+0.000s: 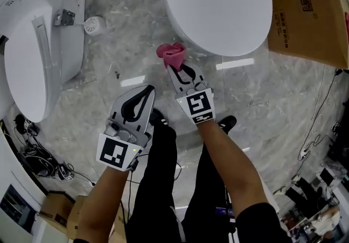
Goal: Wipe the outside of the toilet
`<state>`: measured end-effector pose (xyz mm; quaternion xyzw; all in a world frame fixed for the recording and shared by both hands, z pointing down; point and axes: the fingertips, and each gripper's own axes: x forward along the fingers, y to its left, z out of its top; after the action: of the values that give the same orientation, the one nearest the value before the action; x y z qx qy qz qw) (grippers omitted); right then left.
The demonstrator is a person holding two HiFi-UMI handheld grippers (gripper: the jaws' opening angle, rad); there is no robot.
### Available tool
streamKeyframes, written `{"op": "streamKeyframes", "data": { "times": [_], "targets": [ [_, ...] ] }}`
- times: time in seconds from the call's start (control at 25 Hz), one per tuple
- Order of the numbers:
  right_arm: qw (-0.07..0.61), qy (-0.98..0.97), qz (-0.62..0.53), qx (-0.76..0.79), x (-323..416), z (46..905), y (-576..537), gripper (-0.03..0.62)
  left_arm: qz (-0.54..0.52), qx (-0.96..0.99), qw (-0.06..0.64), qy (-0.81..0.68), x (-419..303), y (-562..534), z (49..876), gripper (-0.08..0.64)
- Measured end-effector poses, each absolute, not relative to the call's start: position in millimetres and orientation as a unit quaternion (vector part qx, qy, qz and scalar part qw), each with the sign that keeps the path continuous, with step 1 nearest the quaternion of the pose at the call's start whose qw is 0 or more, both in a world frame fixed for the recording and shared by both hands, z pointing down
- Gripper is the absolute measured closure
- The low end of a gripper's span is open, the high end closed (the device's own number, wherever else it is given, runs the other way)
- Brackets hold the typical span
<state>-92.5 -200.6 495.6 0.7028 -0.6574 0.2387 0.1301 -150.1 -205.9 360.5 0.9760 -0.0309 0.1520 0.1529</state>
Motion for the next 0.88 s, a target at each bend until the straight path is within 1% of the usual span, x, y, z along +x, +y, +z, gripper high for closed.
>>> {"op": "streamKeyframes", "data": {
  "times": [0.16, 0.4, 0.64, 0.88],
  "targets": [
    [0.131, -0.634, 0.234, 0.725, -71, 518, -211, 0.518, 0.155, 0.976, 0.150, -0.026, -156, -213, 383, 0.541],
    [0.079, -0.586, 0.255, 0.765, -37, 520, -209, 0.518, 0.190, 0.966, 0.177, -0.014, -166, -191, 410, 0.541],
    [0.083, -0.591, 0.276, 0.753, -29, 519, -189, 0.520, 0.193, 0.964, 0.183, 0.002, -148, -165, 410, 0.541],
    [0.100, -0.572, 0.315, 0.750, -7, 535, -141, 0.520, 0.193, 0.965, 0.180, 0.013, -116, -143, 403, 0.541]
  ]
}}
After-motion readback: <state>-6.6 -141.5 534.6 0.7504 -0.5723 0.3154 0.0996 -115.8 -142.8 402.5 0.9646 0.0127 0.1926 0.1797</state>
